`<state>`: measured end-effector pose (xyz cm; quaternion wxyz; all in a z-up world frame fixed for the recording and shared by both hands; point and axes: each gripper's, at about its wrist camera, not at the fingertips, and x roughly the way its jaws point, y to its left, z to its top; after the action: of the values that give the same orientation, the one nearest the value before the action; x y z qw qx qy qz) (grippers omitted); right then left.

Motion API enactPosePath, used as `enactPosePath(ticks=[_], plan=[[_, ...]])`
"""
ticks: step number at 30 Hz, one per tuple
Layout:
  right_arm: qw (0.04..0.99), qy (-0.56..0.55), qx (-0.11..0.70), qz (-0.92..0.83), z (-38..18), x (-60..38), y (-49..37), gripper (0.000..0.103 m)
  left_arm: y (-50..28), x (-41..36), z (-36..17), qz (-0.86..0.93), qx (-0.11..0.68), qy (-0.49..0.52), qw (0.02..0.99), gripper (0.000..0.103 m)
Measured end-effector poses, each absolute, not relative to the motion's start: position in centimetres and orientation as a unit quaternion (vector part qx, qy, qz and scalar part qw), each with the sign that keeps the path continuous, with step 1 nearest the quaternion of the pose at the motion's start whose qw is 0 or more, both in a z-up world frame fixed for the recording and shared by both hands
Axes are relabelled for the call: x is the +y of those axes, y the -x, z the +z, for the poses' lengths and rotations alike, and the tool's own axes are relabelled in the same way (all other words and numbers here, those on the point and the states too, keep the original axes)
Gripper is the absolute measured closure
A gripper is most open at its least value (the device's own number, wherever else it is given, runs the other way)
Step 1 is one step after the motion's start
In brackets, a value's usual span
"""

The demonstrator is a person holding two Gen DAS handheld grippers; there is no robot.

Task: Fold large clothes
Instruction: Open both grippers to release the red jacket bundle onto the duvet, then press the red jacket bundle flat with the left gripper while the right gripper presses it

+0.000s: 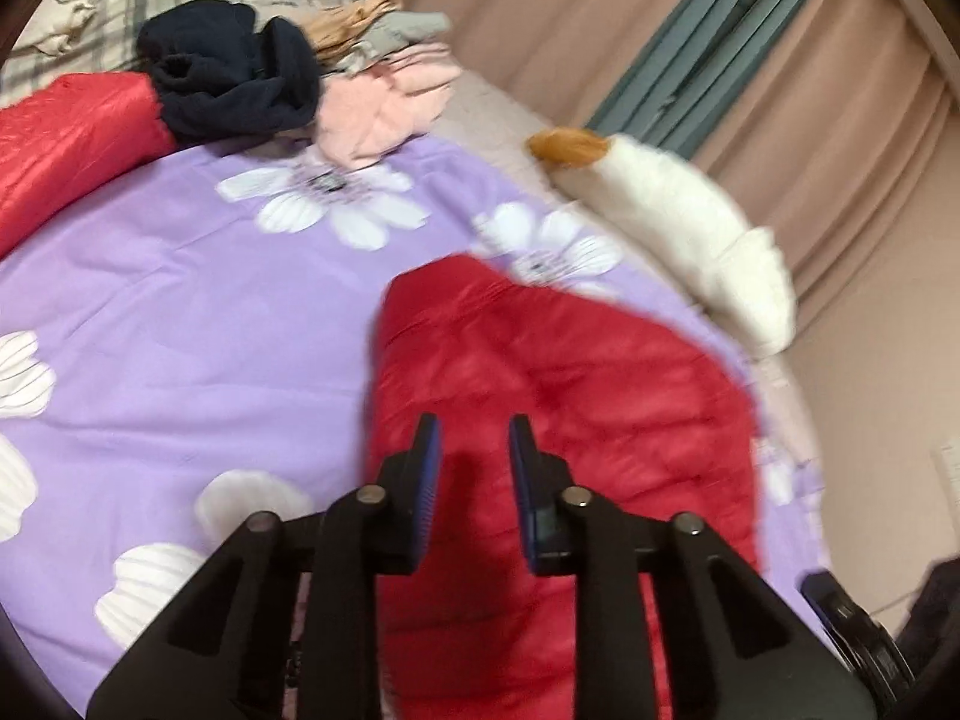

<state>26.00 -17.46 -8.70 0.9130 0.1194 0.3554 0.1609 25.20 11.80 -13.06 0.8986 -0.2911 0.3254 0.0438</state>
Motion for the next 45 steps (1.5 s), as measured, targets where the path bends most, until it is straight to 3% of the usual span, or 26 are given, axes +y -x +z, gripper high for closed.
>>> enactPosePath(ticks=[5, 12, 19, 29, 45], plan=[[0.905, -0.094, 0.376, 0.176, -7.1, -15.0, -30.4, 0.081, -27.3, 10.9, -11.6, 0.058, 0.336, 0.226, 0.913, 0.095], [0.896, -0.057, 0.406, 0.171, -8.4, -12.3, -33.8, 0.082, -30.2, 12.4, -12.3, 0.060, 0.357, 0.198, 0.911, 0.096], [0.883, -0.047, 0.436, 0.166, -11.6, -11.6, -36.7, 0.082, -33.0, 12.4, -16.7, 0.046, 0.399, 0.209, 0.892, 0.096], [0.834, -0.025, 0.533, 0.142, -17.8, -11.0, -41.8, 0.086, -37.5, 10.0, -21.6, 0.044, 0.459, 0.112, 0.880, 0.101], [0.843, 0.000, 0.523, 0.127, -19.1, -10.5, -42.0, 0.089, -38.0, 9.1, -22.3, 0.062, 0.448, 0.084, 0.888, 0.103]])
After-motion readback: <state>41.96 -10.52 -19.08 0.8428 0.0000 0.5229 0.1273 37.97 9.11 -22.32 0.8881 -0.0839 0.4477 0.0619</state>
